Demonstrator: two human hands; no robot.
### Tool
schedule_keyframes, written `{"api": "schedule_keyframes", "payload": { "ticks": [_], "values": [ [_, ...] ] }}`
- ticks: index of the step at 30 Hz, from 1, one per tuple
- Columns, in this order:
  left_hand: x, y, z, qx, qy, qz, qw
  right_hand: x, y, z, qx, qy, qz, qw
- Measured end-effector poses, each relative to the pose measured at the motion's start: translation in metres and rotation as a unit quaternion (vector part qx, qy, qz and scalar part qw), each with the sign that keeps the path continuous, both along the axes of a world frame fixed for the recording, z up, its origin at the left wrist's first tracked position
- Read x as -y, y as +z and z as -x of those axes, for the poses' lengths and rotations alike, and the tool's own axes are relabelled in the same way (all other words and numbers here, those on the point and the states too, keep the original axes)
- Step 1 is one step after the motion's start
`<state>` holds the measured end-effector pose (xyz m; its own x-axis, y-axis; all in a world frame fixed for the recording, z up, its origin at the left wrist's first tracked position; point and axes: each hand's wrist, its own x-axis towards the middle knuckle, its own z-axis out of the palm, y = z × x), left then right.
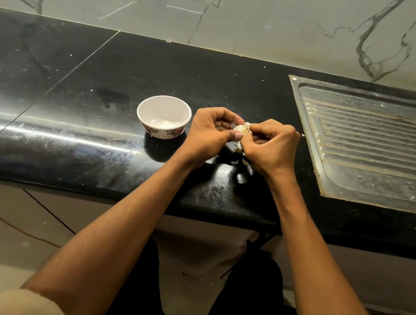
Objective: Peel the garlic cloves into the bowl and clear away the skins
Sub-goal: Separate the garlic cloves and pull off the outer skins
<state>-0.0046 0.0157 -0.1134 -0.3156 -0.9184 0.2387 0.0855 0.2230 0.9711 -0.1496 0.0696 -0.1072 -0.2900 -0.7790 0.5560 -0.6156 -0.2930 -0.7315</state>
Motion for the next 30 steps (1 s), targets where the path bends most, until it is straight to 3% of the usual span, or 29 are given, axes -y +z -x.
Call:
{"api": "schedule_keyframes", "payload": {
  "ticks": [5, 9, 13, 17, 21, 30],
  "values": [
    [-0.0019, 0.0018, 0.0, -0.013, -0.003, -0.005, 1.0, 0.0017, 0.0002, -0.0003, 0.04, 0.0, 0.003, 0.999],
    [0.0008, 0.0016, 0.0, -0.018, 0.004, -0.002, 1.0, 0.0034, 0.0044, -0.0003, 0.168, 0.034, -0.019, 0.985],
    [-0.0035, 0.0036, -0.0003, -0.018, -0.02, -0.008, 1.0, 0.0024, 0.0074, -0.004, 0.207, 0.035, -0.017, 0.978],
    [-0.003, 0.0037, -0.0012, -0.008, -0.021, -0.008, 1.0, 0.0045, 0.0037, -0.002, 0.163, 0.013, -0.019, 0.986],
    [-0.0025, 0.0046, -0.0018, 0.003, -0.012, -0.002, 1.0, 0.002, 0.0014, 0.0012, 0.057, -0.027, 0.029, 0.998],
    [-0.006, 0.001, 0.0025, 0.046, -0.006, 0.026, 0.999, 0.002, -0.0007, 0.001, -0.038, -0.002, 0.03, 0.999]
  ]
}}
